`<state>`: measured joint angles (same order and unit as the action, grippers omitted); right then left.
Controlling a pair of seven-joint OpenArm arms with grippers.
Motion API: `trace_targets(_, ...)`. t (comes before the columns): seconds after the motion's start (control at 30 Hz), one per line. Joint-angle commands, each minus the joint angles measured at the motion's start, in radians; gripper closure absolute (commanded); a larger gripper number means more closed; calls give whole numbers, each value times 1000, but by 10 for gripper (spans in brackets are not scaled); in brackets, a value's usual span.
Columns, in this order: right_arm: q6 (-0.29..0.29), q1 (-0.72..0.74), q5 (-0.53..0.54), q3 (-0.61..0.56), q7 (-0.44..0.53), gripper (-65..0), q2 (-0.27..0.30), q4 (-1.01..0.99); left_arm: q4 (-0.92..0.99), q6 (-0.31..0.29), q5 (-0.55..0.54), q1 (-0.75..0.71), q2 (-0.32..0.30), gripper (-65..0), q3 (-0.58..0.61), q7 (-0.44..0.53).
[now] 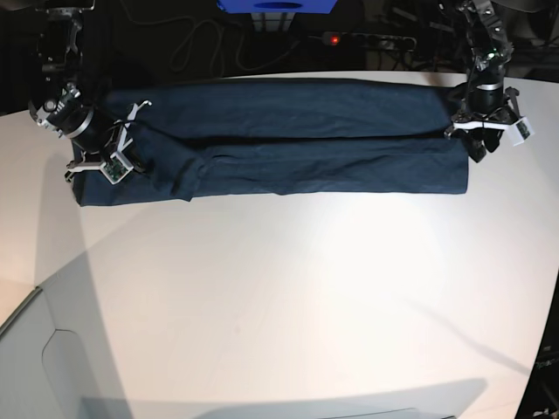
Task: Fold the T-shirt properly
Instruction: 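Regrasp the strip end with the right gripper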
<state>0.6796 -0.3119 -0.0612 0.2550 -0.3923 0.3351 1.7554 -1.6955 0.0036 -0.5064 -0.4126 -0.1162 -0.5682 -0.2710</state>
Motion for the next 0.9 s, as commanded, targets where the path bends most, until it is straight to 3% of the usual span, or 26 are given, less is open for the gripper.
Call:
trace_targets(0.0, 19, -25, 14, 8, 22, -1, 12, 54, -18, -3, -4, 2, -12, -221, -6, 25)
trace_targets(0.23, 19, -201, 14, 39, 25, -1, -20, 229, -16, -3, -2, 5, -13, -221, -6, 25)
trace_targets(0.4, 19, -275, 14, 106, 25, -1, -84, 272, -15, -3, -10, 7, -32, -221, -6, 25)
trace_targets(0.87, 19, -349, 16, 69, 26, -1, -109, 286, -15, -3, -11, 7, -37, -221, -5, 25)
